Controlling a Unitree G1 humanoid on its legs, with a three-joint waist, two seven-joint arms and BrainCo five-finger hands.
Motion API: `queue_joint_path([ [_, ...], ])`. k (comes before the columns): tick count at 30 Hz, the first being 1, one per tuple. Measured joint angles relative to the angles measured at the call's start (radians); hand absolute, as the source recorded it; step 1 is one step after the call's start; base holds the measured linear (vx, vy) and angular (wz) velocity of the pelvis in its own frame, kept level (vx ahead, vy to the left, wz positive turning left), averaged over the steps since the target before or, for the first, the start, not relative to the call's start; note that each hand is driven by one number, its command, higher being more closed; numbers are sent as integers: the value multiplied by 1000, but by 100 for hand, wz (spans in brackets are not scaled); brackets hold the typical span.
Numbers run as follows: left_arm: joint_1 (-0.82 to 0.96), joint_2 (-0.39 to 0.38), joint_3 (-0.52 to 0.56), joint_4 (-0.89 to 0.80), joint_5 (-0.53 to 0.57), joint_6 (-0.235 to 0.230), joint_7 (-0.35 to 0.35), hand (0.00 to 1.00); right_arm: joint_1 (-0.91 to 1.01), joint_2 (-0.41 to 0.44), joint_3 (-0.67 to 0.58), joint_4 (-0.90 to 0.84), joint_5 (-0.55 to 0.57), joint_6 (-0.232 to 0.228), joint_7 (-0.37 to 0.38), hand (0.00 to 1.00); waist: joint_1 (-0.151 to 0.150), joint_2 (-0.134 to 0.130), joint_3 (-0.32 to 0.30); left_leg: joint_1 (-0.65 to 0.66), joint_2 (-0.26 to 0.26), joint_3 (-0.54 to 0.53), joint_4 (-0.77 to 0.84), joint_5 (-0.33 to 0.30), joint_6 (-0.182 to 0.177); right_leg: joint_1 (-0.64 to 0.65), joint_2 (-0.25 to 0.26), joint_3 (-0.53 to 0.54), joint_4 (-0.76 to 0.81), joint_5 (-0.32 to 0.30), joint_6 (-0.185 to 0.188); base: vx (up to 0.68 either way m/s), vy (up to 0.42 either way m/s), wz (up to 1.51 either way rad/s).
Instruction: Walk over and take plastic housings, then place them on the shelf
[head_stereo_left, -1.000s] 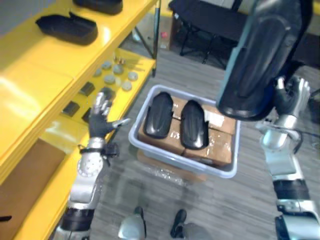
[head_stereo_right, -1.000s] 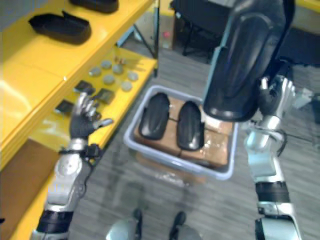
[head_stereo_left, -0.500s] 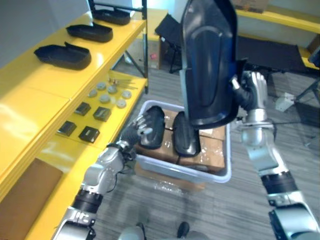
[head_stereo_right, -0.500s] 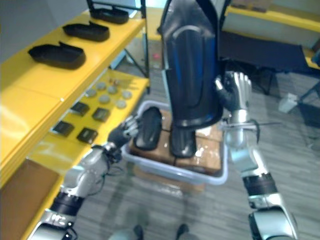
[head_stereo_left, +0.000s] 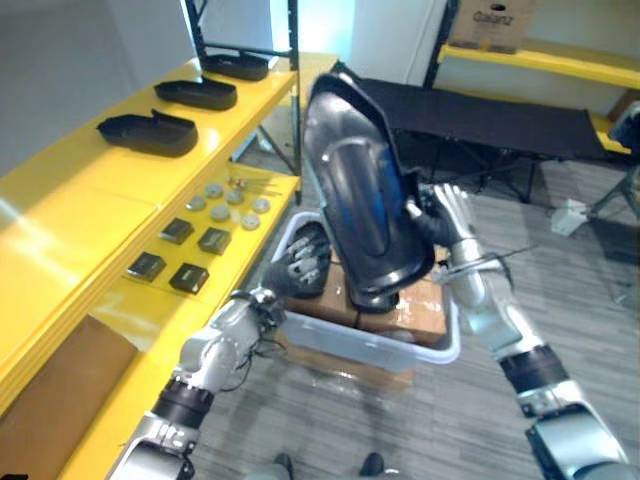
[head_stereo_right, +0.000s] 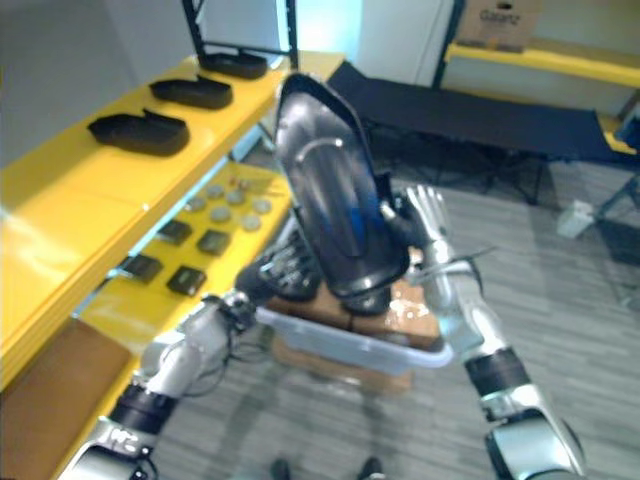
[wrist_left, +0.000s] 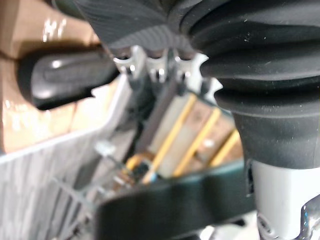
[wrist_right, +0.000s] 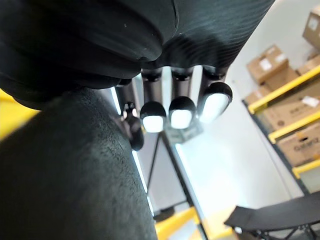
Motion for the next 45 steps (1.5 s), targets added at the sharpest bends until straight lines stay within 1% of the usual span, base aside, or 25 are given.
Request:
queue_joint_path([
  [4, -19, -22, -4, -1, 1, -4, 1, 0, 0, 19, 29, 41, -2, 0, 6, 100, 0, -6, -9, -1, -3, 0, 0, 3, 0, 3, -1, 0, -11, 11, 3, 0, 8, 0],
  [9, -35, -29, -32, -5, 7, -10, 6, 0, -3, 31, 34, 67, -25, -2, 17, 100, 1, -6, -9, -1, -6, -3, 0, 3, 1, 5, -3, -2, -11, 12, 4, 5, 20, 1],
  [12, -35, -32, -39, -5, 17, -10, 8, 0, -10, 31, 67, 77, -29, -2, 17, 100, 0, -6, -9, 0, -6, -3, 0, 3, 1, 6, -2, -2, -11, 12, 4, 0, 0, 0],
  [17, -35, -39, -69, -5, 57, -10, 18, 0, -39, 57, 93, 124, -28, -3, 18, 100, 1, -6, -10, 15, -6, -5, 0, 2, 1, 22, -3, -4, -12, 12, 4, -3, 6, 0],
  [21, -34, -60, -74, -5, 125, -9, 26, 0, -56, 73, 121, 129, -27, -4, 17, 100, 6, -6, -10, 13, -6, -6, 1, 2, 1, 21, -3, -4, -12, 12, 4, 0, 0, 0],
  [23, -34, -62, -82, -5, 161, -9, 44, 0, -65, 79, 136, 149, -21, -4, 16, 100, 9, -6, -10, 13, -6, -6, 1, 2, 1, 21, -3, -4, -12, 12, 4, 0, 0, 0],
  [25, -34, -63, -88, -5, 173, -9, 47, 0, -65, 81, 137, 152, -20, -4, 16, 100, 11, -6, -10, 13, -6, -7, 1, 2, 1, 21, -3, -4, -12, 13, 4, 0, 0, 0],
  [26, -34, -61, -91, -5, 202, -9, 59, 0, -65, 84, 137, 153, -20, -4, 16, 100, 12, -6, -10, 13, -6, -7, 1, 2, 1, 21, -3, -5, -12, 13, 4, 0, 0, 0],
  [29, -34, -62, -95, -5, 216, -11, 87, 0, -65, 86, 137, 157, -20, -4, 16, 100, 13, -6, -10, 13, -7, -8, 1, 2, 1, 21, -3, -5, -12, 13, 4, 0, 0, 0],
  [30, -34, -63, -96, -5, 244, -11, 103, 0, -65, 87, 137, 160, -20, -4, 16, 100, 14, -6, -10, 13, -7, -9, 1, 2, 1, 21, -3, -6, -12, 13, 4, 0, 0, 0],
  [33, -33, -66, -96, -5, 251, -13, 125, 0, -65, 90, 137, 161, -20, -4, 15, 100, 16, -6, -10, 13, -7, -9, 1, 2, 1, 22, -3, -6, -12, 13, 4, 0, 0, 0],
  [36, -22, -79, -90, -5, 291, -33, 162, 0, -65, 91, 137, 161, -20, -6, 13, 100, 17, -6, -10, 13, -7, -9, 1, 2, 1, 22, -3, -6, -12, 13, 4, 0, 0, 0],
  [38, -13, -94, -71, -5, 309, -35, 172, 0, -64, 97, 137, 161, -20, -8, 12, 100, 17, -6, -10, 13, -7, -9, 2, 2, 1, 22, -3, -5, -12, 13, 4, 0, 0, 0],
  [40, -10, -101, -59, -5, 328, -39, 190, 0, -55, 99, 136, 160, -20, -18, -8, 100, 22, -6, -10, 13, -7, -9, 2, 2, 1, 22, -3, -5, -12, 13, 4, 0, 0, 0],
  [41, -7, -101, -58, -6, 328, -47, 198, 0, -49, 99, 134, 160, -20, -33, -18, 100, 23, -6, -10, 14, -7, -9, 2, 2, 1, 22, -3, -5, -12, 13, 4, 0, 0, 0],
  [44, 19, -107, -39, -10, 328, -65, 205, 0, -32, 99, 134, 147, -20, -59, -37, 100, 24, -6, -10, 14, -7, -8, 1, 2, 1, 22, -3, -4, -12, 13, 4, 0, 0, 0],
  [45, 33, -115, -25, -14, 328, -68, 211, 0, -25, 101, 134, 145, -22, -76, -52, 100, 24, -6, -10, 14, -7, -8, 1, 2, 1, 22, -2, -4, -12, 13, 4, 0, 0, 0],
])
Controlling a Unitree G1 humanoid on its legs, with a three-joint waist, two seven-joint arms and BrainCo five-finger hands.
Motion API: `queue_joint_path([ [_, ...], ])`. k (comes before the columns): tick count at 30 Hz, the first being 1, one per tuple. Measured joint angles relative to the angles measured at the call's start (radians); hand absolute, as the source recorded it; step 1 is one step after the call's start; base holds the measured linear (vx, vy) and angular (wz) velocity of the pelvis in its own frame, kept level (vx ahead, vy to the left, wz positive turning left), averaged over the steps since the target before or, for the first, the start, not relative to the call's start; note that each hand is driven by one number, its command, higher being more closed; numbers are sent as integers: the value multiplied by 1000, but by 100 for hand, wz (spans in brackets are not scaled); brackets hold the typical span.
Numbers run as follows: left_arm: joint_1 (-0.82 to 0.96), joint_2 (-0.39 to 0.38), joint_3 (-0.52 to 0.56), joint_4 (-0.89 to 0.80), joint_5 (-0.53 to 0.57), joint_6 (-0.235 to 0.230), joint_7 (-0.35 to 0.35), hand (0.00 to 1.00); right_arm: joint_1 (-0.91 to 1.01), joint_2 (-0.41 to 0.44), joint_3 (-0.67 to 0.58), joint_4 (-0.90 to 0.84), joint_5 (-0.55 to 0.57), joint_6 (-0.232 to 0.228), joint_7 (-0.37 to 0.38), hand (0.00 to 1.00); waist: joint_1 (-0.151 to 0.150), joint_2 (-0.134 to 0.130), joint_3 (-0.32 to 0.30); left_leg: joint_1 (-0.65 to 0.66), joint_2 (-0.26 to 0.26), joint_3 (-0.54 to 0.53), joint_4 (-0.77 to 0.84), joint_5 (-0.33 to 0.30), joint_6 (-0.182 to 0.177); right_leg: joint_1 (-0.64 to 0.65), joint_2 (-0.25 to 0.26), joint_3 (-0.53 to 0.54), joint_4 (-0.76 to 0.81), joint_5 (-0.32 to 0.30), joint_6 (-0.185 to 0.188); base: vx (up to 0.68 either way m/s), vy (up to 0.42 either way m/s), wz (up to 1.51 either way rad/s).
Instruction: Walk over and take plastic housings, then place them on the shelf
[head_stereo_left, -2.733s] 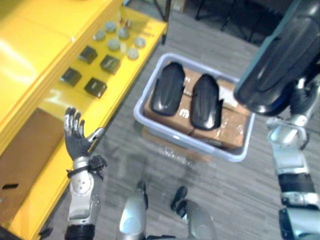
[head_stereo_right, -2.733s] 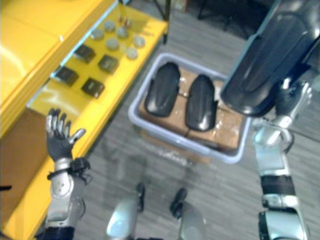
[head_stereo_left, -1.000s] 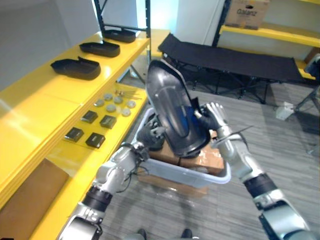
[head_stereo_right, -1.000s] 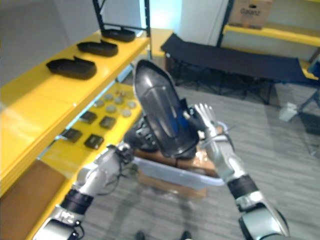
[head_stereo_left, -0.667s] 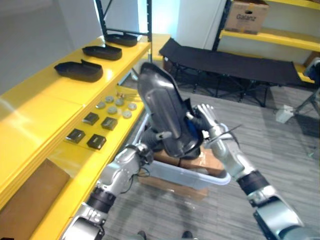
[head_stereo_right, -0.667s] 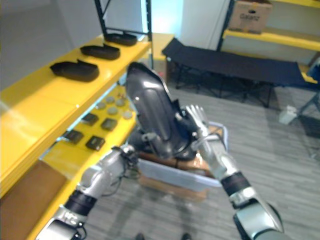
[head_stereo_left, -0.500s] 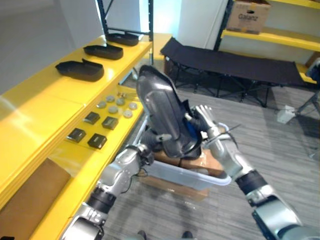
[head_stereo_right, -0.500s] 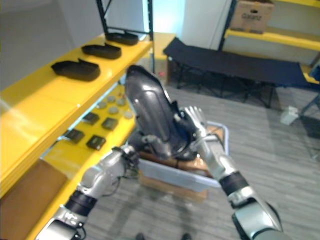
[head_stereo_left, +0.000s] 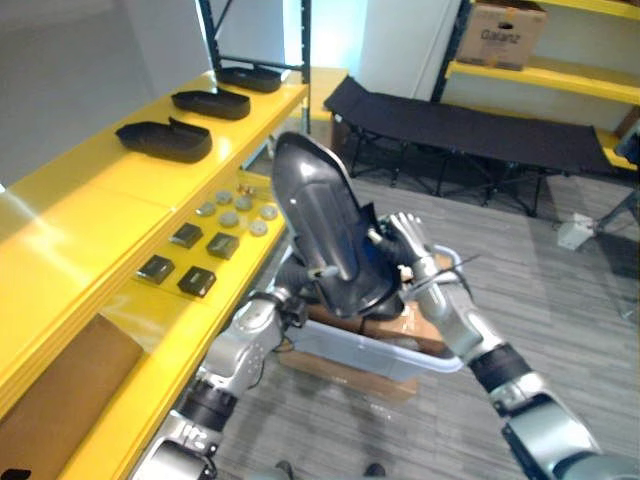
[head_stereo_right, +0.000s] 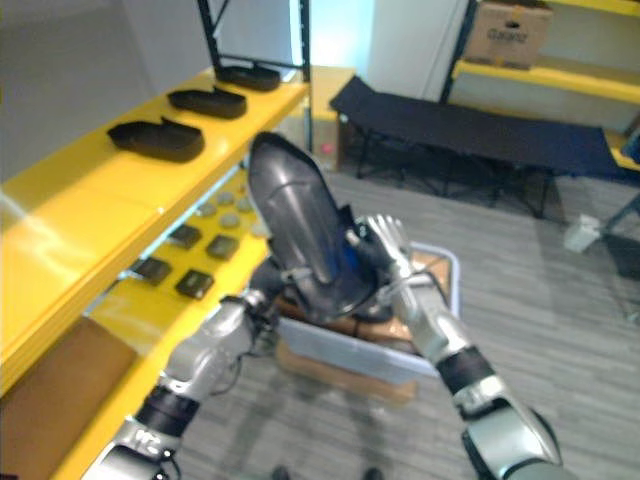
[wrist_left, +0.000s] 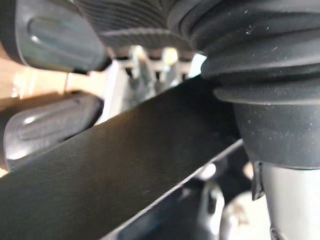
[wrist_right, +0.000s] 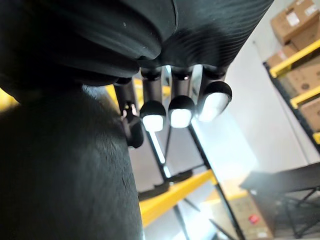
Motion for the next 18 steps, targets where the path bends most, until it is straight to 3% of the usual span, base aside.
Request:
queue_joint_path([
  [2, 13, -5, 6, -6, 0, -6, 10, 0, 6, 1, 0, -4, -8, -13, -16, 100, 2, 0, 0, 0, 0, 0, 0, 0, 0, 0, 0, 0, 0, 0, 0, 0, 0, 0],
  [3, 21, -6, 6, -13, 0, -8, 14, 100, 11, 2, -2, -9, -10, -21, -24, 100, 2, 0, 0, 0, 0, 0, 0, 0, 0, 0, 0, 0, 0, 0, 0, 0, 0, 0],
  [10, 73, -39, 28, -19, -22, -9, 15, 100, 66, 17, -27, -53, -48, -56, -87, 100, 5, 0, 0, 0, 0, 1, 0, 0, 0, -1, 0, 1, 0, 0, 0, 0, 0, 0],
  [18, 92, -55, 33, -1, -92, -20, 19, 100, 102, 43, -5, -105, -47, -59, -89, 100, 5, 0, 0, 0, 1, 2, -1, -1, 0, -3, 0, 3, 0, 0, 0, 0, 0, 0],
])
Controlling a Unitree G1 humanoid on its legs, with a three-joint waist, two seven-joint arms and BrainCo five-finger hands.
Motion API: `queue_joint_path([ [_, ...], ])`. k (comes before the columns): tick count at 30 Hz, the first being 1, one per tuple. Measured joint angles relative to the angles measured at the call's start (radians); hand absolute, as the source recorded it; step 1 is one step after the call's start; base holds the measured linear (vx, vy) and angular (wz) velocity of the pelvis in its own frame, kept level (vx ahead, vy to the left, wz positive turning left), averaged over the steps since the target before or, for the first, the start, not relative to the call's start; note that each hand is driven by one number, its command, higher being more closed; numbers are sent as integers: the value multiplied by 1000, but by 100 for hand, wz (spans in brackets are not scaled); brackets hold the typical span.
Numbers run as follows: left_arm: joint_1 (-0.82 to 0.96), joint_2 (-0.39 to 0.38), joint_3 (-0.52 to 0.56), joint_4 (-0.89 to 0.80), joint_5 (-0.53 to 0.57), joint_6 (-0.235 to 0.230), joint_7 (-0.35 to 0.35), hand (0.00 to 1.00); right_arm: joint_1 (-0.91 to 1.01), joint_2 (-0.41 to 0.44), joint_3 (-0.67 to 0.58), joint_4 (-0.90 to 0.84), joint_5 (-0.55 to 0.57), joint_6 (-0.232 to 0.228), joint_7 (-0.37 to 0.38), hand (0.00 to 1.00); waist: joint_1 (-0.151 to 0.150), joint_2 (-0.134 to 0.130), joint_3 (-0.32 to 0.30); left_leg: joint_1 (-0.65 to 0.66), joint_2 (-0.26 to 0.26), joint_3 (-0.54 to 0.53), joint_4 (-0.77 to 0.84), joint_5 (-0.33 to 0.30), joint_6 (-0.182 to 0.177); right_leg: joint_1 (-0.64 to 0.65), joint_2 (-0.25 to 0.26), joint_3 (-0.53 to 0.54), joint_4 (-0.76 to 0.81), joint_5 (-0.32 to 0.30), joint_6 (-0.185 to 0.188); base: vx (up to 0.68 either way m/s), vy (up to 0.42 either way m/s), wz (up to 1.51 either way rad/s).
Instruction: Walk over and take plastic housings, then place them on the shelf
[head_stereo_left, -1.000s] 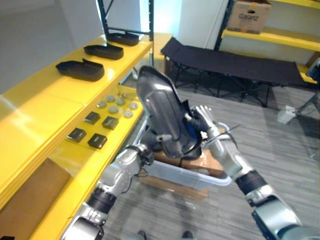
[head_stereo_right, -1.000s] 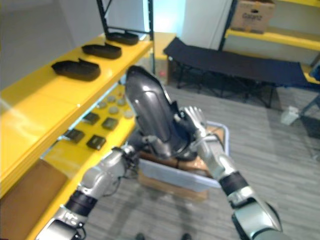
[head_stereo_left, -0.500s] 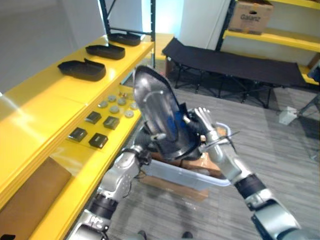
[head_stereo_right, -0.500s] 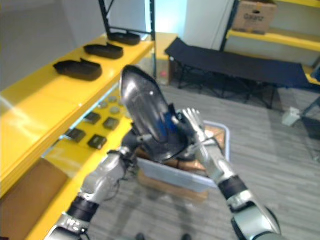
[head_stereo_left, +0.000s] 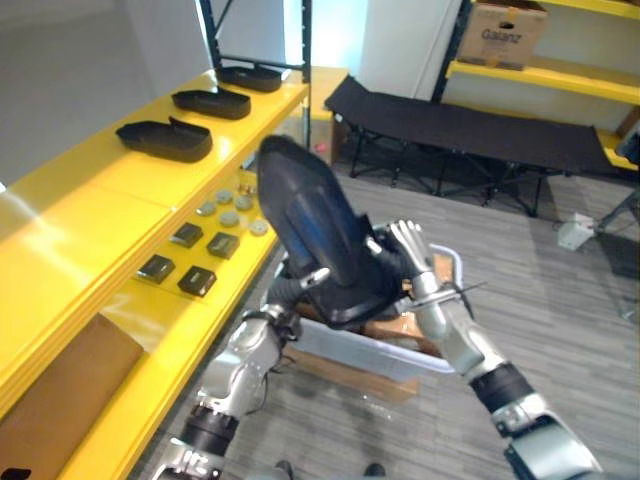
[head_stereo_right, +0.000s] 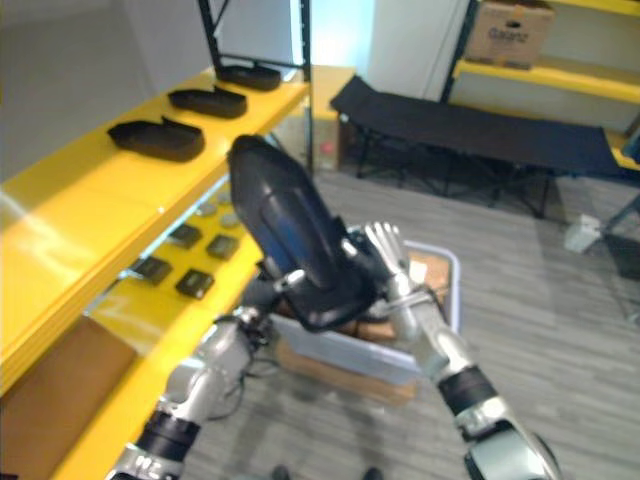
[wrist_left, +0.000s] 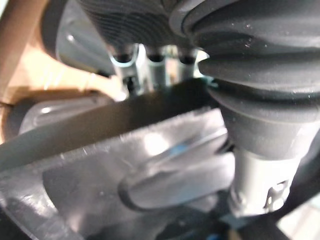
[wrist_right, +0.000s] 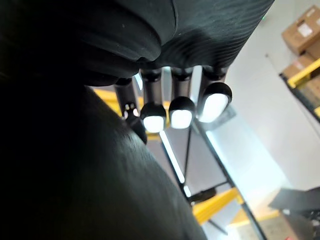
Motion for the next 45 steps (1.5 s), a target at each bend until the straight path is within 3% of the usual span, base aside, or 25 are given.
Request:
queue_joint_path([
  [12, 19, -1, -22, 4, -63, -88, 80, 100, 15, 34, 32, -10, 51, 0, -38, 100, -2, 1, 0, -1, 0, 0, 0, -1, -1, -1, 0, 0, -9, 0, 0, 0, 0, 0],
  [17, 19, 0, -30, 9, -76, -147, 86, 100, 20, 46, 44, -24, 62, 0, -63, 100, -6, 2, 0, -1, 0, 1, 0, -2, -2, -2, 0, 1, -10, 0, 0, 0, 0, 0],
  [18, 19, 0, -32, 9, -76, -153, 86, 100, 22, 48, 46, -25, 74, 0, -63, 0, -5, 4, -1, -1, 0, 1, 0, -3, -4, -2, 0, 1, -10, 0, 0, 0, 0, 0],
  [24, 19, 0, -38, 3, -74, -174, 86, 100, 56, 60, 55, -48, 137, 0, -62, 0, -11, 16, -7, -5, 1, 1, 1, -4, -5, -5, 1, 2, -10, 0, -1, 0, 0, 0],
  [28, 19, 0, -24, -31, -47, -191, 127, 100, 81, 61, 99, -87, 170, -17, -88, 0, -27, 15, -7, -19, 1, 2, 6, -5, -4, -18, 1, 3, -10, 0, -1, 0, 0, 0],
  [31, 19, -2, -24, -59, 61, -222, 160, 100, 119, 76, 97, -120, 209, -20, -111, 0, -25, 16, -8, -17, 0, 3, 5, -5, -3, -17, 1, 3, -2, 0, -1, 0, 0, 0],
  [35, 19, -52, 16, -136, 292, -272, 271, 100, 123, 108, 89, -243, 253, -19, -151, 0, -27, 16, -8, -15, -1, 5, 5, -6, -2, -16, 0, 3, -1, 1, -1, 0, 0, 0],
  [38, 19, -69, 54, -149, 420, -278, 336, 100, 124, 127, 66, -338, 268, -29, -149, 0, -29, 17, -8, 2, -1, 13, 3, -8, 0, -4, 0, 8, -1, 0, -1, 0, 2, -5],
  [41, 19, -63, 109, -149, 513, -270, 372, 100, 126, 113, -55, -427, 302, -60, -121, 0, -28, 17, -8, 15, -2, 27, 2, -12, 2, -1, 0, 23, -1, -1, -1, -21, 33, -15],
  [45, 43, -45, 245, -165, 605, -269, 435, 100, 181, 49, -379, -567, 533, -131, -54, 0, -39, 19, -9, 22, -6, 54, 0, -19, 7, -5, -2, 39, -1, -5, -1, -7, 49, -15],
])
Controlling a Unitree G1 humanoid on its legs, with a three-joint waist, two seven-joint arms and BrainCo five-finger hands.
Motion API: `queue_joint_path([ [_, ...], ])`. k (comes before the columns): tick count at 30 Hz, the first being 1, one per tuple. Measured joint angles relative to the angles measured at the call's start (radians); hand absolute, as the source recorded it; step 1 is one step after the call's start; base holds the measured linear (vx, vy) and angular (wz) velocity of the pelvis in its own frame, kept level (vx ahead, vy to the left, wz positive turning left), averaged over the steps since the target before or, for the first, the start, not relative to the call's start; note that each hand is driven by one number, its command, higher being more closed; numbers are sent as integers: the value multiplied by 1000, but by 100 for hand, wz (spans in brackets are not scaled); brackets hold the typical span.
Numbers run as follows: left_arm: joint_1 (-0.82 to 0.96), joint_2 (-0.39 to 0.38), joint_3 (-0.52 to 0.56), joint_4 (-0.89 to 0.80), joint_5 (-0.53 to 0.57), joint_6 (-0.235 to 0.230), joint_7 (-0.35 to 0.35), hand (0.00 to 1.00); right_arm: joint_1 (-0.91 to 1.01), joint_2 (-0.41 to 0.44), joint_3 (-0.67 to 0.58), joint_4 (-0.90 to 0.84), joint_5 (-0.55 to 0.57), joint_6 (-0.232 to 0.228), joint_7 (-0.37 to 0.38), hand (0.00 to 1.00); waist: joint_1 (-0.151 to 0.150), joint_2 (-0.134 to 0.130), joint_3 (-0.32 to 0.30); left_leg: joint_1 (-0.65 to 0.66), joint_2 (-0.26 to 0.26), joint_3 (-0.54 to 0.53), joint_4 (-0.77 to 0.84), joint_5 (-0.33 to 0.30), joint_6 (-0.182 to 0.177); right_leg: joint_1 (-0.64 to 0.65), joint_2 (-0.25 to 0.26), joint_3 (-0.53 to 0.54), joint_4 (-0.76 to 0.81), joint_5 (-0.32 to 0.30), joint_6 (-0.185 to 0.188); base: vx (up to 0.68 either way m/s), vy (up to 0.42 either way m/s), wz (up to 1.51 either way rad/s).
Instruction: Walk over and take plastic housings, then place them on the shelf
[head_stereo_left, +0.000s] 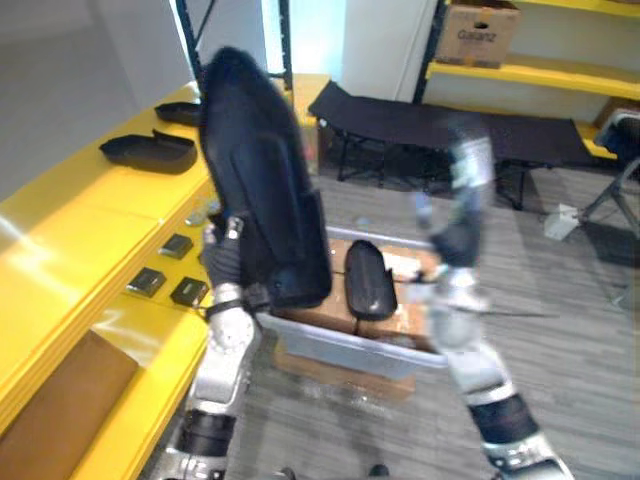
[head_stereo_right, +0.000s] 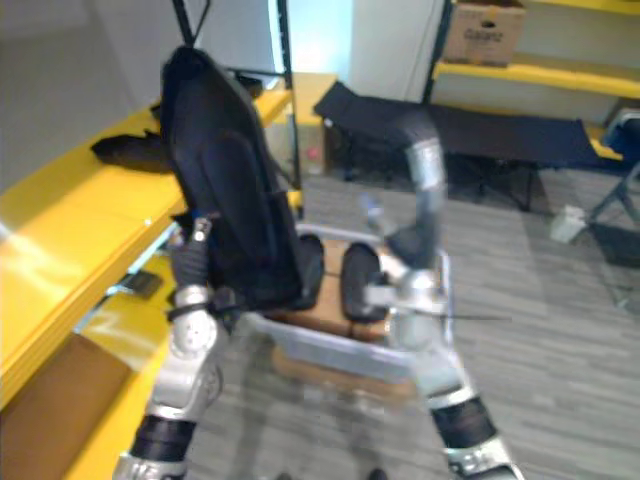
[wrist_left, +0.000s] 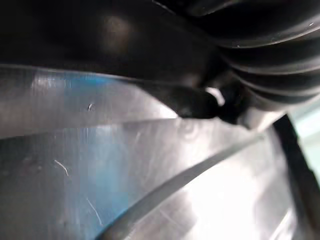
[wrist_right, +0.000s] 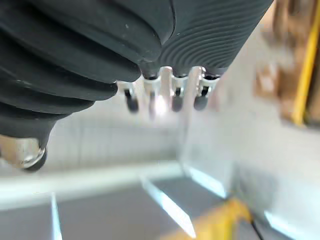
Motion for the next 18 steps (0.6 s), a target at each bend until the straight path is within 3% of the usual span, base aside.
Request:
queue_joint_path([
  [5, 83, -3, 87, -65, 76, -10, 54, 100, 159, 27, -151, -26, 221, -15, 43, 0, -24, 6, -3, 16, 0, 12, -20, -1, -1, -1, 0, 16, 0, -1, 5, 40, 40, -11],
  [7, 131, -14, 114, -105, 76, -50, 51, 100, 257, 92, -235, -20, 344, -16, 81, 0, -28, 14, -8, 13, 1, 26, -31, 0, -1, -16, 0, 26, 0, 0, 7, 53, 27, -16],
  [10, 189, -35, 141, -138, 60, -114, 40, 100, 366, 173, -305, 65, 427, -13, 138, 0, -54, 21, -11, 15, 2, 30, -32, -5, -5, -18, 3, 39, 0, 1, 9, 66, 23, -6],
  [14, 284, -112, 132, -226, 13, -205, 7, 100, 504, 284, -315, 197, 480, 4, 211, 0, -64, 23, -10, 14, 7, 56, -32, -15, -7, -30, 8, 60, 0, 0, 8, 34, 6, -19],
  [18, 339, -128, 114, -244, -16, -282, -47, 100, 558, 318, -314, 256, 490, 8, 211, 0, -74, 24, -10, 16, 7, 60, -31, -18, -6, -31, 8, 70, 0, -1, 9, -3, 6, -5],
])
